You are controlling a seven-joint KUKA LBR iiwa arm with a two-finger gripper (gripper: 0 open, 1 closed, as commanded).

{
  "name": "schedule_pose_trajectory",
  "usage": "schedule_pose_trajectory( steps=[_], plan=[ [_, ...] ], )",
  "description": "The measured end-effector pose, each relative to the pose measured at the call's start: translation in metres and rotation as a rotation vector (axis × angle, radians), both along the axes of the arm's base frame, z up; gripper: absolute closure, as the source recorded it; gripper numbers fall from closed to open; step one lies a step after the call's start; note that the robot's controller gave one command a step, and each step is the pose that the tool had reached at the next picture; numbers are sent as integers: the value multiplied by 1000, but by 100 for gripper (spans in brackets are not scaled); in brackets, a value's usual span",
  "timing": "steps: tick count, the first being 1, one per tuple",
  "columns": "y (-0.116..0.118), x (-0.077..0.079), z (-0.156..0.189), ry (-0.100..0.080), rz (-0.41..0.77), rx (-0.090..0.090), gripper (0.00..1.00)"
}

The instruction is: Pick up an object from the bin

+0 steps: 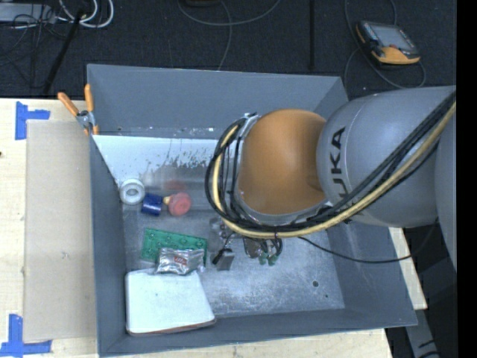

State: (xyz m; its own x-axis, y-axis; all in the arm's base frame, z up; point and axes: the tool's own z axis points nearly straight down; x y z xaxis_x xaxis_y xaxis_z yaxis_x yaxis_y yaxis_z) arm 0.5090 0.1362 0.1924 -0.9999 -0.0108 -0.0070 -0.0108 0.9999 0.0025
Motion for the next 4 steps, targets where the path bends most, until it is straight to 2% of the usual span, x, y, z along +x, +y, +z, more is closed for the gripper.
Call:
schedule_pose_trajectory(
  steps=[1,2,3,4],
  plan=[
    [0,-1,-5,7,0,-2,0],
    [32,58,-108,11,-23,-3,0],
    [-1,62,-121,3,-79,-3,0],
    [0,63,-120,-3,-78,-2,100]
  ],
)
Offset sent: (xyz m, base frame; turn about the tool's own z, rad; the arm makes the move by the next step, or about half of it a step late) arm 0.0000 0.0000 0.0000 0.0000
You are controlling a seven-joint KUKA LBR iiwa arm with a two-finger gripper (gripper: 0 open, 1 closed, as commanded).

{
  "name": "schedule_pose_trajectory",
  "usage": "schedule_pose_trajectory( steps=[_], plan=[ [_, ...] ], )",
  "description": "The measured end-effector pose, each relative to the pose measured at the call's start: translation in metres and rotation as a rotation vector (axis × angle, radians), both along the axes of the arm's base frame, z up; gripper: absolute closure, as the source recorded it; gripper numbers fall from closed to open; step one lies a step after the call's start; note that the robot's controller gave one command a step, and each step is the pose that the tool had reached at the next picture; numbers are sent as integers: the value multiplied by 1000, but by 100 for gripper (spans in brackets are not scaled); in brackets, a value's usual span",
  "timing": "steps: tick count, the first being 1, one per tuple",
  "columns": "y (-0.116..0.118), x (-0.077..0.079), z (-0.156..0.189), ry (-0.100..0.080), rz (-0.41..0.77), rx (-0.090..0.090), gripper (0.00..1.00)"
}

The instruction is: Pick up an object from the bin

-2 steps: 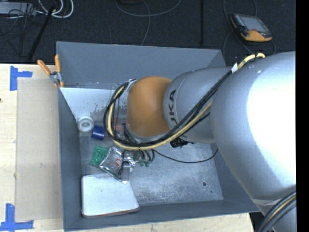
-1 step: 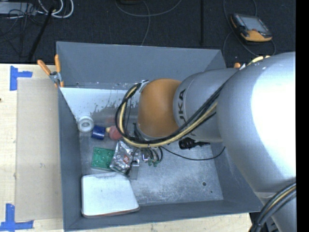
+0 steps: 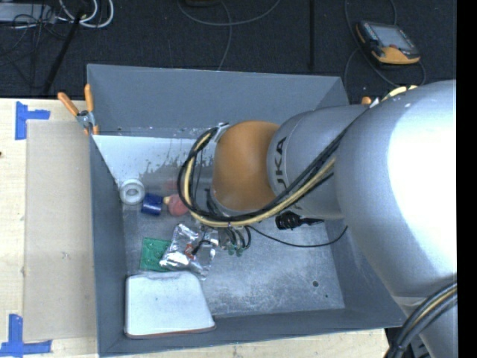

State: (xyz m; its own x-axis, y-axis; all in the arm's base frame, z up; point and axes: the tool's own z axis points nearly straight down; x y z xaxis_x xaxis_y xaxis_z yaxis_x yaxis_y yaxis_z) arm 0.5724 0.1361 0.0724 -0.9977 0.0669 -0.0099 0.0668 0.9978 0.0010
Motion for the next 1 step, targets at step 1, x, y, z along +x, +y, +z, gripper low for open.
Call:
schedule_pose_trajectory(
  steps=[1],
  plan=[
    [2,-2,136,1,24,2,100]
  ],
)
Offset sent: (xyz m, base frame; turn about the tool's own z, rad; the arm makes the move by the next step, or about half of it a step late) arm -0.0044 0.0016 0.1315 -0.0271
